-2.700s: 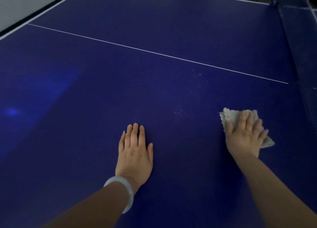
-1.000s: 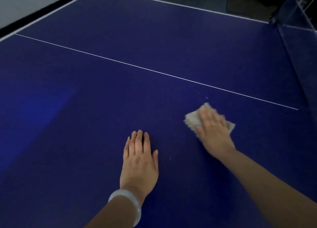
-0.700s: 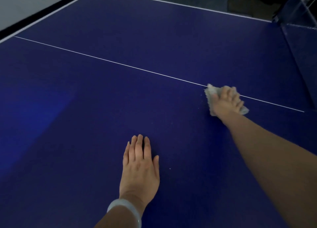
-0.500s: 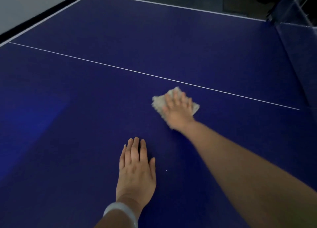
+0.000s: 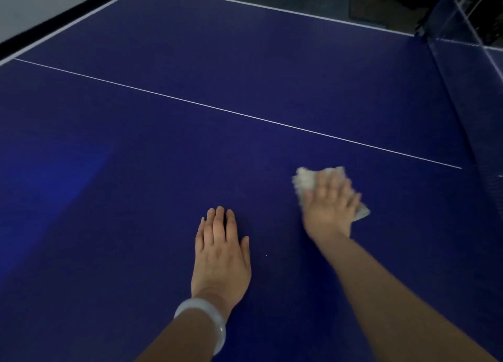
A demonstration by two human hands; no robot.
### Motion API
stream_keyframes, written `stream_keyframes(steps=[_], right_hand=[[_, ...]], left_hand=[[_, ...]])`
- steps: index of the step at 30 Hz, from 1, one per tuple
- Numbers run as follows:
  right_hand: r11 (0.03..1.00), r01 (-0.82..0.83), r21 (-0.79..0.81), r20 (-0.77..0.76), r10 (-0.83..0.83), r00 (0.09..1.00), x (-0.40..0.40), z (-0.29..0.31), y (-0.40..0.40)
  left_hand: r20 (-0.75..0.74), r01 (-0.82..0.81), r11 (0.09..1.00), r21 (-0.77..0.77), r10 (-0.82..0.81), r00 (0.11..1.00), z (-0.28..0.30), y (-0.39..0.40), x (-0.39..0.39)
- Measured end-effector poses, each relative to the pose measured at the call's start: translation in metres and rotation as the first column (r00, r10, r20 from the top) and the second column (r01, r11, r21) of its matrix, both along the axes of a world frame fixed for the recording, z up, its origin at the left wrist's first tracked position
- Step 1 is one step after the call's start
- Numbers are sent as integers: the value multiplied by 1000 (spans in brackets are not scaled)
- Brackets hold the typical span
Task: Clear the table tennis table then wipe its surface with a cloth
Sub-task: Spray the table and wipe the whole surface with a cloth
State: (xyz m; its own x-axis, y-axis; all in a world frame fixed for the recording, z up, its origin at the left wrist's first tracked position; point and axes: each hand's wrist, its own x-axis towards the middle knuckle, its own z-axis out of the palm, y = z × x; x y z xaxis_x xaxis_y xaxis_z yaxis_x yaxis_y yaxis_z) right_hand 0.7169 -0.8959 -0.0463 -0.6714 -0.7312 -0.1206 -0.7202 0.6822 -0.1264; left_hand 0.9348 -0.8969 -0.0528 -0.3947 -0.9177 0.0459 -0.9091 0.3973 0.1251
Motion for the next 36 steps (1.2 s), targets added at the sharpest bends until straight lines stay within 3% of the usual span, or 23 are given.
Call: stream_keyframes(steps=[2, 4, 10, 16, 18, 23, 29, 30, 32, 34, 36], right_hand=[[965, -254, -64, -35, 253, 967, 51, -4, 16], [926, -368, -83, -66, 364, 929, 78, -9, 43], [986, -153, -73, -76, 147, 986, 85, -18, 87], [984, -146, -97, -39, 143, 989, 88, -12, 86], [984, -137, -111, -26, 135, 990, 89, -11, 86], [987, -129, -94, -22, 127, 992, 89, -9, 86], [988, 142, -57, 15, -141, 990, 121, -5, 70], [992, 107, -65, -17, -108, 994, 142, -5, 65], [985, -139, -99, -80, 132, 988, 194, -5, 63], [880, -471, -70, -93, 464, 881, 230, -6, 72], [777, -630, -2, -74, 628, 775, 218, -7, 72]], left_hand=[[-1, 10, 1000, 4, -10, 1000, 0, 1, 1], [-11, 12, 1000, 5, -12, 1000, 0, 1, 1], [-86, 26, 998, 52, -22, 996, 2, 2, 2], [-445, 173, 975, 137, -96, 890, 14, -9, 42], [-417, 136, 987, 85, -89, 905, 13, -16, 77], [-204, -88, 992, 86, 104, 973, 7, -40, 175], [-61, -31, 997, 66, 35, 998, 6, -43, 201], [-69, -36, 997, 70, 41, 997, 6, -43, 200], [-81, -40, 996, 86, 47, 996, 6, -43, 200], [-79, -39, 995, 88, 46, 996, 5, -44, 202], [-73, -38, 995, 91, 45, 996, 4, -44, 203]])
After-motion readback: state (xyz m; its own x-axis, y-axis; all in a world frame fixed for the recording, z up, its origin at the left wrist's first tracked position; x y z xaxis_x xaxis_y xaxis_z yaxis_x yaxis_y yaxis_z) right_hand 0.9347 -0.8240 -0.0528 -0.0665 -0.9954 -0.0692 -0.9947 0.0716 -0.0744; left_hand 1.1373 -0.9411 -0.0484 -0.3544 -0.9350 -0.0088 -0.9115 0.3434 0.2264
